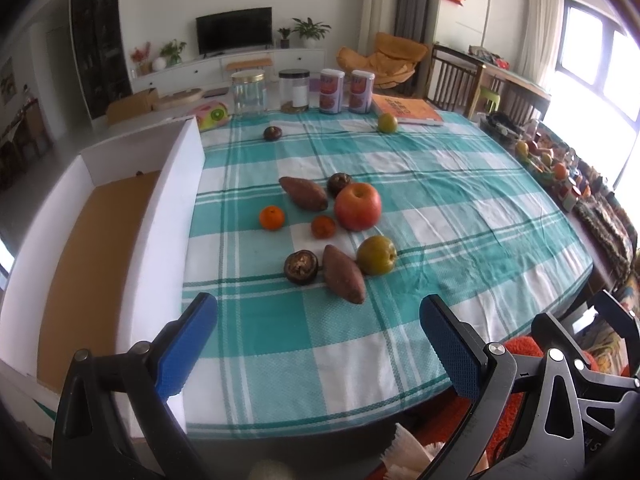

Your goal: Organize fruits

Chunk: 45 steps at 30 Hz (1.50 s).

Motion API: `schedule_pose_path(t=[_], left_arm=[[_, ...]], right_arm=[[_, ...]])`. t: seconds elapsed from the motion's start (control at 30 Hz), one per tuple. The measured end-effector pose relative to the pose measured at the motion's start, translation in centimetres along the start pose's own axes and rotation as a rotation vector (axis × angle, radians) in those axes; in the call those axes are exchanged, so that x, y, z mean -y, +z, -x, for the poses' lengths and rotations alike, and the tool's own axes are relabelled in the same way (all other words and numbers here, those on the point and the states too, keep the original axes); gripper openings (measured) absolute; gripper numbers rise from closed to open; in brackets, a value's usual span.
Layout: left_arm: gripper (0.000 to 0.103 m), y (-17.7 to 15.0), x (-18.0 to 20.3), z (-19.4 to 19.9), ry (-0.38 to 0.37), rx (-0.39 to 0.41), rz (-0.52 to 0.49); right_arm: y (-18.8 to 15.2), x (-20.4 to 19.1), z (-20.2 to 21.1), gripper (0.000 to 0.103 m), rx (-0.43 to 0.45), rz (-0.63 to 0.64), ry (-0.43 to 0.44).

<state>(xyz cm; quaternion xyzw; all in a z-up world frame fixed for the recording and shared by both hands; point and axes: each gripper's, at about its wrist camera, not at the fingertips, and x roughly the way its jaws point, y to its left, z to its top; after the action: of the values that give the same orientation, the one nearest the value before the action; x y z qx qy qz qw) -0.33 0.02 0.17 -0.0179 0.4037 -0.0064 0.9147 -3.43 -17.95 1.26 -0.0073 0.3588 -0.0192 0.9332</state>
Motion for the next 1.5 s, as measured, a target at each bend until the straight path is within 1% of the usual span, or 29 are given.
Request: schedule_pose_path(t=[1.5], left_arm=[[0.102,-0.28,0.19,-0.12,-0.005,-0.011,0.010]], right_arm=[[-0.33,-0.66,-0.13,0.103,-0.007,-0.004,0.011]])
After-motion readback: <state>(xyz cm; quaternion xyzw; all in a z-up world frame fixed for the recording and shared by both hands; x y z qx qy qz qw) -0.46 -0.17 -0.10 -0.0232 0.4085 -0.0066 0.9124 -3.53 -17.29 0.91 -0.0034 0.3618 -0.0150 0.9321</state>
